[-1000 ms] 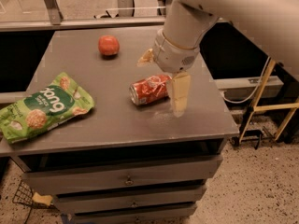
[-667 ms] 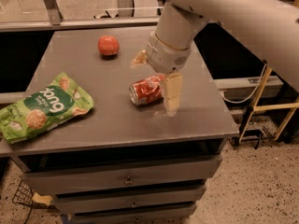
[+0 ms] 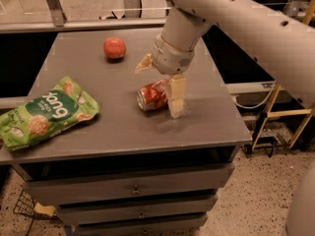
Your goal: Move coke can near apple
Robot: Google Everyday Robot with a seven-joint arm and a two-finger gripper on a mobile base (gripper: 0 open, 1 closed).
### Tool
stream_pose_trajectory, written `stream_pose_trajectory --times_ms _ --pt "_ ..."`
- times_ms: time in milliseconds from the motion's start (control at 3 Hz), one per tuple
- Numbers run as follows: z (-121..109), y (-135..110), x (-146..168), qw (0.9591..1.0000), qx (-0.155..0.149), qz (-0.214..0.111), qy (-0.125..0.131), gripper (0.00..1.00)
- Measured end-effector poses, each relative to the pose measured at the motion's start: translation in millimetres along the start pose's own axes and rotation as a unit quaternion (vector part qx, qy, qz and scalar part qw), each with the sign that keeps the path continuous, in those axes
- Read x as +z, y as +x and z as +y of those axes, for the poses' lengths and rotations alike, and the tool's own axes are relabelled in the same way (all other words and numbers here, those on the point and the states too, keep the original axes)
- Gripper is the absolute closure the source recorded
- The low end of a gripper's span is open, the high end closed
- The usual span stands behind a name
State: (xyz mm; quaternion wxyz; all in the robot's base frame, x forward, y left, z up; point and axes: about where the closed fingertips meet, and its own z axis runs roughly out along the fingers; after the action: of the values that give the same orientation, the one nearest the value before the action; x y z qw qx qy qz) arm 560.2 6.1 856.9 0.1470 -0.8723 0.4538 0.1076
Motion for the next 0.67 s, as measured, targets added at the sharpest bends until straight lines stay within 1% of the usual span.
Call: stream_pose_trajectory --times_ms 333,667 --pt "-5.2 14.3 8.4 0.9999 0.012 -0.006 -0.008 0.0" --pt "-5.6 29.9 8.6 0.9997 0.021 0.004 -0.01 0.0"
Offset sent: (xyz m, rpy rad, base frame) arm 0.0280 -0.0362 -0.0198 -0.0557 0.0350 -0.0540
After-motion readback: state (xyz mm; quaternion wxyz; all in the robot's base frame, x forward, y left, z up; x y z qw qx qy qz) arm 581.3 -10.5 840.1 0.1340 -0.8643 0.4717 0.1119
